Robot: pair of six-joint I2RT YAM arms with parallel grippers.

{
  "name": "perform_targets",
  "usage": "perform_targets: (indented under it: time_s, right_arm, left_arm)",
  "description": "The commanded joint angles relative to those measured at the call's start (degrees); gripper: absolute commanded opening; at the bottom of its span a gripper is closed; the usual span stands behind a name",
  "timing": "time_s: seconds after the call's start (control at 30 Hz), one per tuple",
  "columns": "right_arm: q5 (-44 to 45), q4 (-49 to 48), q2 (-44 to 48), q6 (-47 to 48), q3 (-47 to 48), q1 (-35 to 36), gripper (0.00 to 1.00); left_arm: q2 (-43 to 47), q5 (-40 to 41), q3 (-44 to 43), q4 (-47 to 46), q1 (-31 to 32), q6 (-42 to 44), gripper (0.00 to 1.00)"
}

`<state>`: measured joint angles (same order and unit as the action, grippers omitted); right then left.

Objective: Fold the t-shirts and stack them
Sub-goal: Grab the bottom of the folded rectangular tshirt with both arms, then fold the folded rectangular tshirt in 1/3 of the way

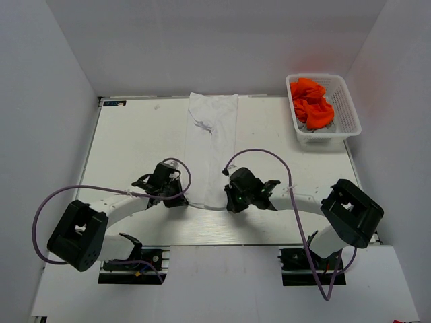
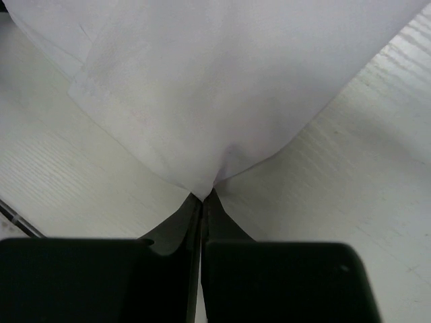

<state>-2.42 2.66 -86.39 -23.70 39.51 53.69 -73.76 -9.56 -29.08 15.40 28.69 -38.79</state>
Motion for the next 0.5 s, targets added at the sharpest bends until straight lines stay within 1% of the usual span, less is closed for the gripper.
perform_targets:
  time_s: [0.0,0.13,0.17,0.27,0.33,0.37,0.43,0.47]
  right_arm:
    - [4.41,-1.95,1.74,0.76,1.36,0.01,0.00]
    - [7.94,-1.95,4.03,2.96,3.55,-0.08,0.00]
    - [9.95,-1.95,4.47,3.22,3.91,-0.08,0.00]
    - [13.21,-3.71,4.22,4.80,6.37,-0.87,0.00]
    - [16.47,-3.71,3.08,5.59,9.34,-1.66,0.00]
    - [18.57,-3.71,2.81,6.38,10.32,-2.44,0.00]
    - [19.55,-3.27,0.18,8.14,14.61,-4.46,0.00]
    - [19.64,-3.44,-0.44,9.10,15.59,-4.91,0.00]
  left_arm:
    - [1.24,3.59,-1.86,-1.06,0.14,2.05,0.00]
    - [5.46,4.19,-3.26,-3.71,0.14,1.52,0.00]
    - [6.25,4.81,-4.31,-4.32,0.14,1.52,0.00]
    - [6.26,7.53,-6.33,-6.07,0.14,1.52,0.00]
    - [4.16,9.73,-8.09,-8.10,0.14,1.52,0.00]
    - [3.19,10.43,-10.53,-8.10,0.14,2.13,0.00]
    - [0.82,12.28,-13.79,-8.72,-0.56,2.13,0.00]
    - [-1.80,13.94,-17.46,-8.72,-0.56,2.13,0.00]
